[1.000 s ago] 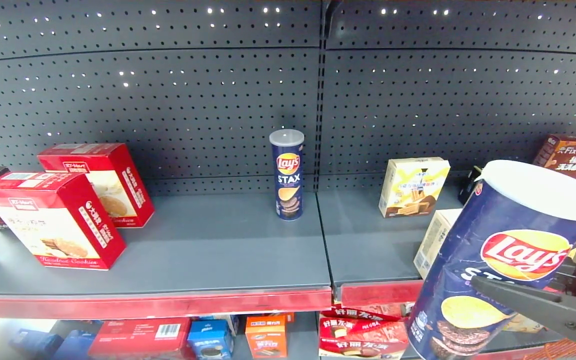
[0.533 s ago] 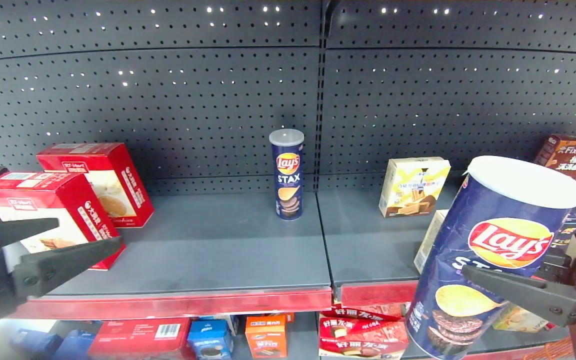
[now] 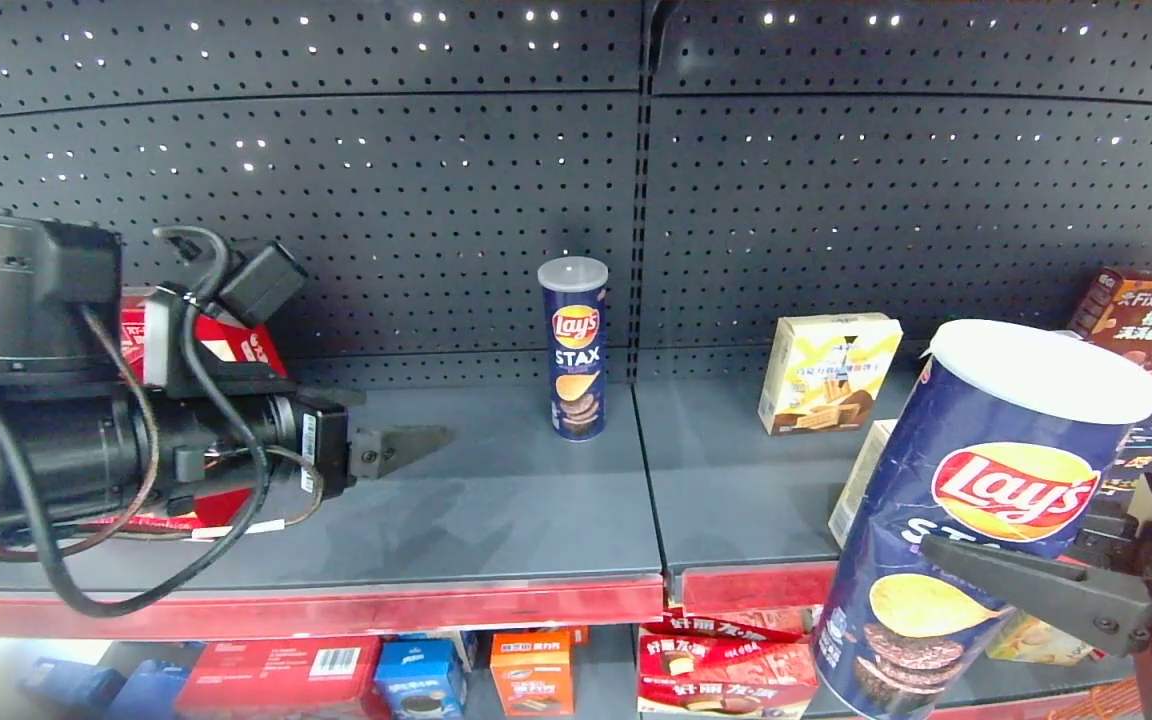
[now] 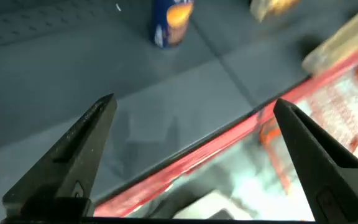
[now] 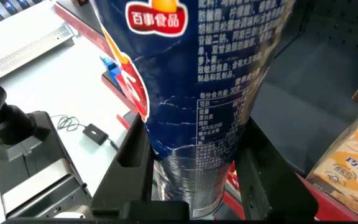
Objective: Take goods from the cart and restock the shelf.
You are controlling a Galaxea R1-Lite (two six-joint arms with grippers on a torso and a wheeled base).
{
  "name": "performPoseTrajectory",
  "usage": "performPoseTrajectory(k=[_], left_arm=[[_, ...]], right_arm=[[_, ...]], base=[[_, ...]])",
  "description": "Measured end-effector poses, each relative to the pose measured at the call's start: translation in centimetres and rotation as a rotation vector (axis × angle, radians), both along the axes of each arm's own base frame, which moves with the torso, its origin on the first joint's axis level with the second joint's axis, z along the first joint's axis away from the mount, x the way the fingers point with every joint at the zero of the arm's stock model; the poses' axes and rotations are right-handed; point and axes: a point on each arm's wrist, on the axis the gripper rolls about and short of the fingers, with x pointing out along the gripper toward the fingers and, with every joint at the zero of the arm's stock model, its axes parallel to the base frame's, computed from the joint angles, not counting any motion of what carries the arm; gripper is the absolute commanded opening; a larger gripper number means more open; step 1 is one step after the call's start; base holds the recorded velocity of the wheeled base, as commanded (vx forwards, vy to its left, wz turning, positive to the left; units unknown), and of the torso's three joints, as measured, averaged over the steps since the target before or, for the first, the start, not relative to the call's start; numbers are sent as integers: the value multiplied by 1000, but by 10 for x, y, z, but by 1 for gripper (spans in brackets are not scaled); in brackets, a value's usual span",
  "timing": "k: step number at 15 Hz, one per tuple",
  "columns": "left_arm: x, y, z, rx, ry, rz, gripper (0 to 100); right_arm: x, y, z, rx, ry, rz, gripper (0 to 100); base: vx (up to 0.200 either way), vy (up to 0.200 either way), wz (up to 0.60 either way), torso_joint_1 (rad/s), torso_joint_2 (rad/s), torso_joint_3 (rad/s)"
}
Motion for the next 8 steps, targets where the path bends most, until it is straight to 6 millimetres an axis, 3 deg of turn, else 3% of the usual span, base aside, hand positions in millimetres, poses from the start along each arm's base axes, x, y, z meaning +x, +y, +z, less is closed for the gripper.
performPoseTrajectory(k=[4, 8], left_arm=[[42, 9, -17, 40, -47, -4, 100], [51, 5, -26, 46, -11, -12, 100]], right_arm=[[-2, -2, -3, -3, 4, -1, 0], [-3, -3, -4, -3, 6, -8, 0]], base=[[0, 0, 0, 0, 0, 0], [0, 0, 0, 0, 0, 0]])
